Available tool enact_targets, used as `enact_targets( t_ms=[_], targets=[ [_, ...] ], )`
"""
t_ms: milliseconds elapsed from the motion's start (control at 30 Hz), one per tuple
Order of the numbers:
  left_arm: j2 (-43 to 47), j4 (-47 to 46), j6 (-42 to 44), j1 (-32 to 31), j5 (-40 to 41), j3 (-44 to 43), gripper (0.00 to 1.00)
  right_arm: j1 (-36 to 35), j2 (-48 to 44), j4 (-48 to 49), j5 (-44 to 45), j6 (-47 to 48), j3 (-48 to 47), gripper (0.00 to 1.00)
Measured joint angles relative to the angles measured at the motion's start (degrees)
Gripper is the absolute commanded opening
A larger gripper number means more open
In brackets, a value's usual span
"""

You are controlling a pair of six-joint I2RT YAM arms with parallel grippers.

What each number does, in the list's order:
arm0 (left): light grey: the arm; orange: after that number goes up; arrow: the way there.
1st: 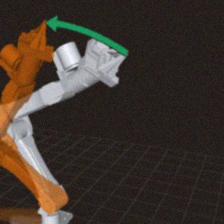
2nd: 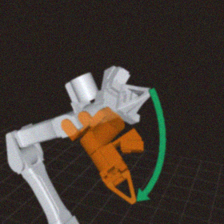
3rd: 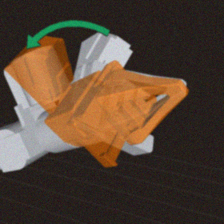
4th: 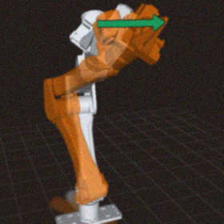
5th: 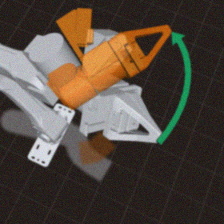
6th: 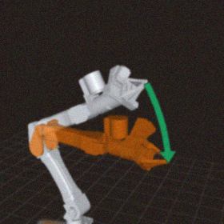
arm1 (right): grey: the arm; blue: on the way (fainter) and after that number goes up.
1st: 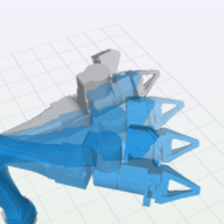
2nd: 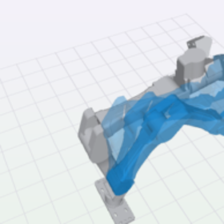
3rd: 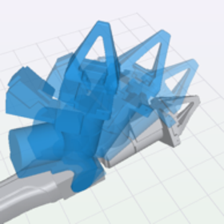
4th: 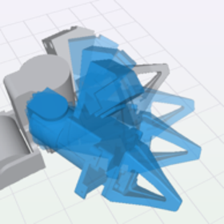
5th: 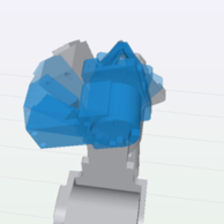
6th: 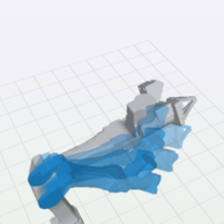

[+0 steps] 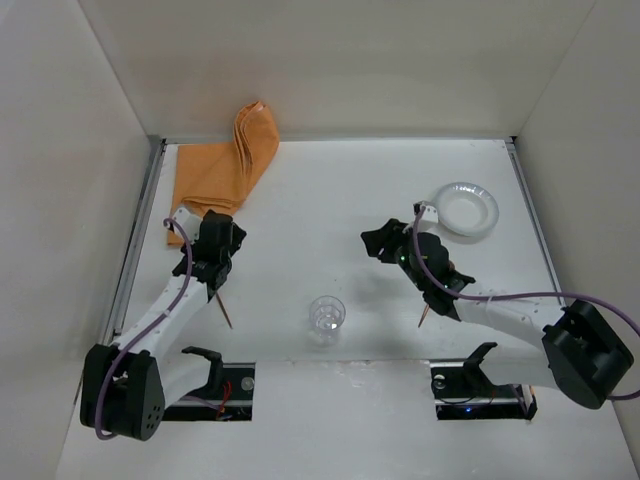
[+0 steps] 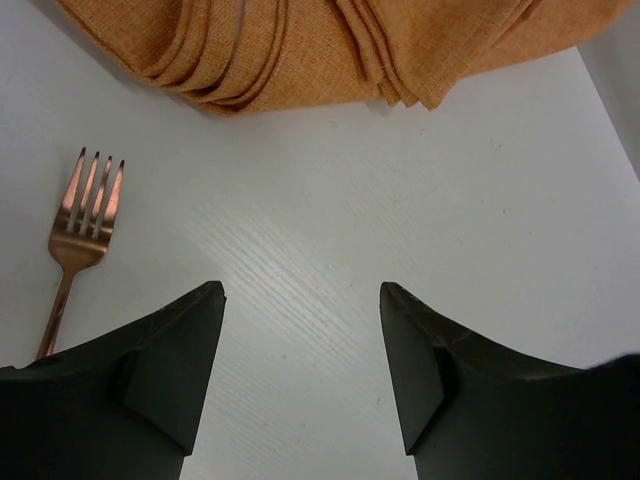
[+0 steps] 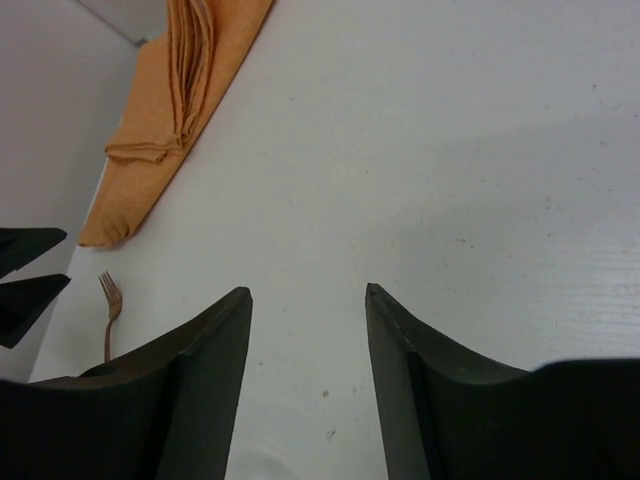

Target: Set the dinner table for one person

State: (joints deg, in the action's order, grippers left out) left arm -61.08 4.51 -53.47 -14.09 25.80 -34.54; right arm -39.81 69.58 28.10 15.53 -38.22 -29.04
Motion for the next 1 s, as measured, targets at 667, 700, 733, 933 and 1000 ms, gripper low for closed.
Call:
enact_targets(
  t_ms=[667,700,733,933,1000],
  targets=[
    [-24.6,-13.8,-8.9,7.0,-6.5,-11.8,0.57,0.9,1.4,0.5,-4.9,0.3,0.0,0.50],
    [-26.3,-14.6,-9.2,7.6,-6.9,-12.9,0.57,1.1,1.4,0.5,-4.9,0.3,0.0,0.52],
    [-27.9,-15.4,-9.6,8.3,-7.5,-14.1,0.56,1.2,1.4,0.5,-4.9,0.4,0.0,0.53],
    [-36.1,-17.8,-10.3,10.8,-9.6,-20.2,0.54,1.6,1.4,0.5,-4.9,0.3,0.0,0.55],
    [-38.4,-18.2,-10.6,11.4,-10.4,-22.0,0.54,1.6,1.4,0.5,-4.9,0.3,0.0,0.55]
  ],
)
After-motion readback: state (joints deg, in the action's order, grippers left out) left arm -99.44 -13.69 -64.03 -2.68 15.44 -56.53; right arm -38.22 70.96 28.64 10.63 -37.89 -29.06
